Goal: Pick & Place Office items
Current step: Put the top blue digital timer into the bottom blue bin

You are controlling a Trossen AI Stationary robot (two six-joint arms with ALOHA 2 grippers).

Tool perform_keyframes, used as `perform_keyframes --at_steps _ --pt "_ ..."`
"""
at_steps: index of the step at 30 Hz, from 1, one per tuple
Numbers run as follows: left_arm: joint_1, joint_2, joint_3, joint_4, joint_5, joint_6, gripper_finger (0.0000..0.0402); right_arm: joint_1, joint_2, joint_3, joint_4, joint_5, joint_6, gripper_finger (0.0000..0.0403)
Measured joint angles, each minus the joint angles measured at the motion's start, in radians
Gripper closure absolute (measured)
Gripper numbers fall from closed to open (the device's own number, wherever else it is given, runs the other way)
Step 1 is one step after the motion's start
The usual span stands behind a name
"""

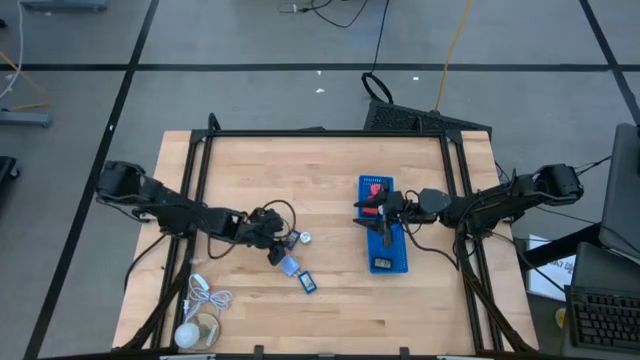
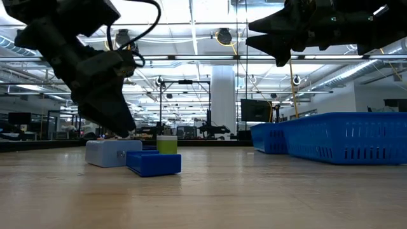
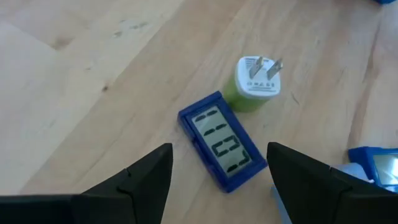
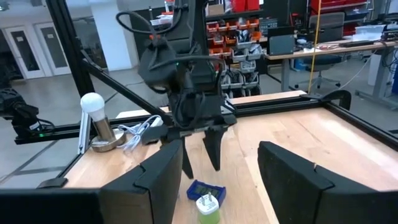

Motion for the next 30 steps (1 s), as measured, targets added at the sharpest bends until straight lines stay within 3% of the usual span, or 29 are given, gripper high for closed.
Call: perform_keyframes --at_steps 20,25,30 --pt "0.008 0.243 0.088 0.020 -0.013 -0.050 0.0153 0.000 0.000 0.000 0.001 0.000 0.002 0.0206" --pt "0.008 0.247 0.087 0.004 -0.021 -0.051 0.0195 0.000 0.000 0.000 0.000 0.000 0.008 0.0206" --pt "0.011 0.248 0.085 -0.003 -0.033 -0.027 0.0287 0.001 0.000 0.000 0.000 0.000 0.009 0.0206"
